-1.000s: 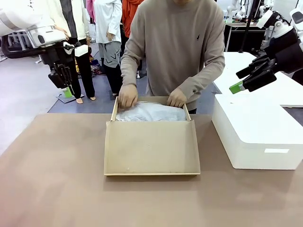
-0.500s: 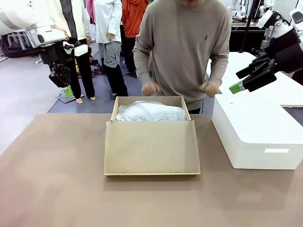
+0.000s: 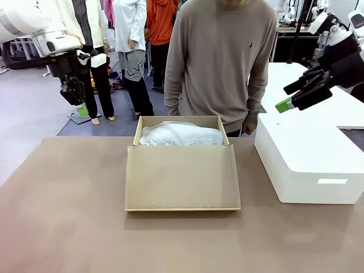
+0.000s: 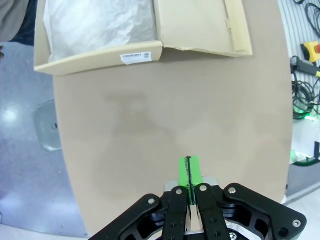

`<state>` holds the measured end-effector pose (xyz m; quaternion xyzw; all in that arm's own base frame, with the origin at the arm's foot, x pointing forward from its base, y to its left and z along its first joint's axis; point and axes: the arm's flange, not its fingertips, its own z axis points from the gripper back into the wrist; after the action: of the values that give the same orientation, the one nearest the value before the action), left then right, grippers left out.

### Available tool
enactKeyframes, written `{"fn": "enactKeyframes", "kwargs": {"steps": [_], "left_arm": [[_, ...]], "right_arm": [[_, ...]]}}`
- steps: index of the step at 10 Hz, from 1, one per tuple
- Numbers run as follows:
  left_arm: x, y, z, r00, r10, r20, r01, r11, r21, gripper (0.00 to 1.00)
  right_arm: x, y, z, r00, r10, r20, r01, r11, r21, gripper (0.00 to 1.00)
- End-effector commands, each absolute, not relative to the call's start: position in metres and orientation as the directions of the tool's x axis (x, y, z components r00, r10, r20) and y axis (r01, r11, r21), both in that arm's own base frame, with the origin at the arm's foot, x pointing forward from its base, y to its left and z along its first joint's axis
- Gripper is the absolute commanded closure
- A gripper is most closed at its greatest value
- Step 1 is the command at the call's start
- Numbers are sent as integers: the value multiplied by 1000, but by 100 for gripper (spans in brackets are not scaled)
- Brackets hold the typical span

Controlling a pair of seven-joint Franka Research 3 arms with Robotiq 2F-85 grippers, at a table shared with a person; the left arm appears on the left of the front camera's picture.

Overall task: Pack the shoes into the box.
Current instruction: Close the Shoes Box.

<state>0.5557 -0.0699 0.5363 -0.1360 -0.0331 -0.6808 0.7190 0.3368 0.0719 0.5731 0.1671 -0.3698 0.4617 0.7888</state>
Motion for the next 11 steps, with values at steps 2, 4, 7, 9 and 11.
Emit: {"fn": "enactKeyframes", "kwargs": {"steps": [2, 4, 7, 9, 11], "left_arm": [[556, -70, 536, 71, -970, 233, 988, 36, -150, 100], [558, -73, 517, 142, -934, 329, 981, 88, -174, 100], [554, -84, 487, 175, -913, 369, 972, 101, -212, 100], [550, -88, 463, 186, -910, 371, 966, 100, -239, 100], [549, -93, 444, 176, -908, 379, 965, 84, -249, 100]], "right_arm": [[338, 72, 573, 295, 595, 748, -856, 512, -70, 0], [338, 72, 573, 295, 595, 748, -856, 512, -70, 0], [338, 72, 573, 295, 595, 748, -856, 512, -70, 0], [338, 72, 573, 295, 595, 748, -856, 512, -70, 0], [338, 72, 573, 295, 595, 748, -856, 512, -70, 0]]}}
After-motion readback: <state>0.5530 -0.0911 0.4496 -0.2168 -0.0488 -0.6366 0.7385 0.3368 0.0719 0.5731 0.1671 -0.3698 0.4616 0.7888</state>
